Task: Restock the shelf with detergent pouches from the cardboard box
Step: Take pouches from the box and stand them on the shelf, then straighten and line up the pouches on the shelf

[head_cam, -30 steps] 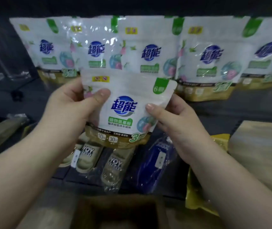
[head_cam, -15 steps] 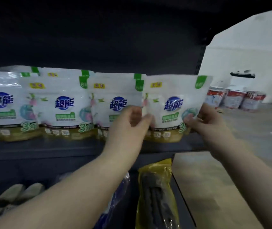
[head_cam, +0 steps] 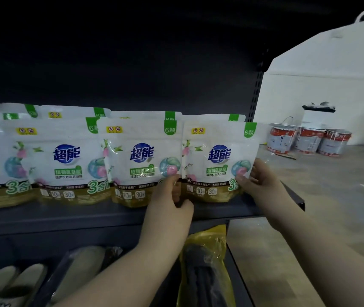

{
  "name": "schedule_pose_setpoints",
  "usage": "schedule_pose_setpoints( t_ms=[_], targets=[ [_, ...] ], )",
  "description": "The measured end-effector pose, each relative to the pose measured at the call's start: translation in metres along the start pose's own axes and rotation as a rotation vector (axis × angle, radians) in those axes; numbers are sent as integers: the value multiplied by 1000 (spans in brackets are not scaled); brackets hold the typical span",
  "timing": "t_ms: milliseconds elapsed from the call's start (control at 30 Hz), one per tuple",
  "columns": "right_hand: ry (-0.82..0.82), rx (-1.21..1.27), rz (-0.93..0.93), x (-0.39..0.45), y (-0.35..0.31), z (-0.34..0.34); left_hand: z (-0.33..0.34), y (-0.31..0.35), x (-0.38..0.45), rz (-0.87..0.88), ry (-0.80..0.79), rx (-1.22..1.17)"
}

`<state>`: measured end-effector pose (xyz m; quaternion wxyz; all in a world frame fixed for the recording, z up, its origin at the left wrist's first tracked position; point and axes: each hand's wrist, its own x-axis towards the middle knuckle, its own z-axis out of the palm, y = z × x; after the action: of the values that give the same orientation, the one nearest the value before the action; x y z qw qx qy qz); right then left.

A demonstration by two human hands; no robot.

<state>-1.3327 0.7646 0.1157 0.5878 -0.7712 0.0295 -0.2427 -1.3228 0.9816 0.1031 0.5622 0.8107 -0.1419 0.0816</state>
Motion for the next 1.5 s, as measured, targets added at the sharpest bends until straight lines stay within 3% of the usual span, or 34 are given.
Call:
schedule_pose_setpoints(
  t_ms=[400, 967, 1100, 1267, 1333, 1500],
  targets=[
    [-81, 88, 68, -3, -5, 4, -3, -2, 3, 11, 17, 12],
    [42, 13, 125, -11, -12, -8, -7, -8, -5, 47, 8, -19],
    [201, -42, -20, 4, -47, -32, -8, -7, -2, 82, 4, 57],
    [287, -207, -252, 54, -130, -35, -7, 2, -4, 158, -44, 149],
    [183, -420, -258, 82, -159, -23, -6, 7, -6, 181, -141, 260],
    [-286, -1112, -186, 125, -180, 15, -5, 14, -8, 179, -289, 532]
  ],
)
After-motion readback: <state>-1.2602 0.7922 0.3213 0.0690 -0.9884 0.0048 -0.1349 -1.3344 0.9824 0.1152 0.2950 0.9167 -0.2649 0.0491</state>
